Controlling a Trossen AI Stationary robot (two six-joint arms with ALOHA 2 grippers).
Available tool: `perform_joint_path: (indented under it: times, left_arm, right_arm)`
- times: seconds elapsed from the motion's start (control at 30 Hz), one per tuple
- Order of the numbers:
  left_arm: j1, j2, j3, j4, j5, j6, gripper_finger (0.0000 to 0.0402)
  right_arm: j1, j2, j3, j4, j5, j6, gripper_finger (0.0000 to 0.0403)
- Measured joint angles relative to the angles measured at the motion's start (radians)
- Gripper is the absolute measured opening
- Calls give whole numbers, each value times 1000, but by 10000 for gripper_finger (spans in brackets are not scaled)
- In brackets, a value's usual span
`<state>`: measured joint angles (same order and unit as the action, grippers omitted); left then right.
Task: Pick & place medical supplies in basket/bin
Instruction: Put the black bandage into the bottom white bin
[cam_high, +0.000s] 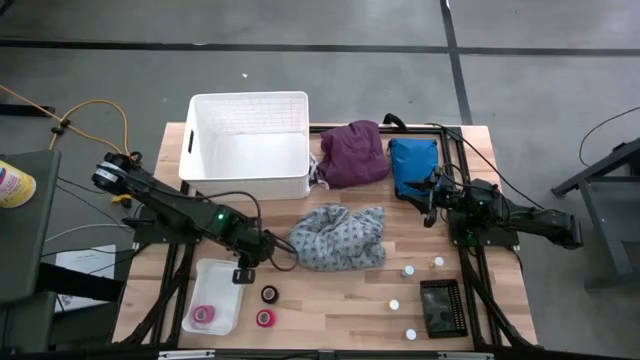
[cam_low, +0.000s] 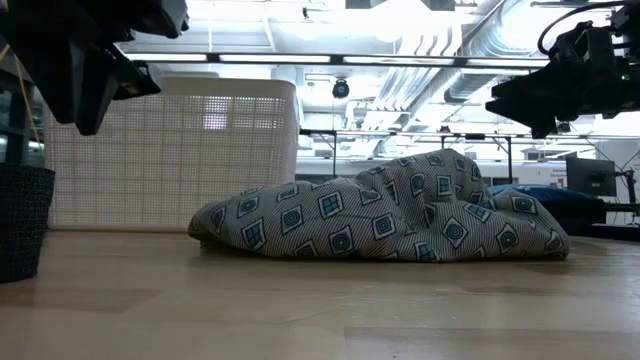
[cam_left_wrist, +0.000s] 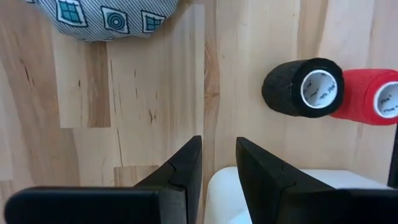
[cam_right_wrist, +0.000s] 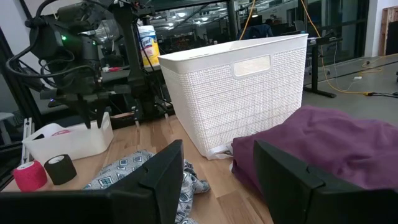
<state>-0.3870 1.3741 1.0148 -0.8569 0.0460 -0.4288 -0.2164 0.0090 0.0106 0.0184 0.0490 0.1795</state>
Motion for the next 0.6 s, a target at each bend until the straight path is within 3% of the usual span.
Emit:
perform_joint_path:
  times: [0.6]
  left_arm:
    - [34,227,198,-3,11,142,94]
  right_arm:
    - [0,0,0,0,0,0,181]
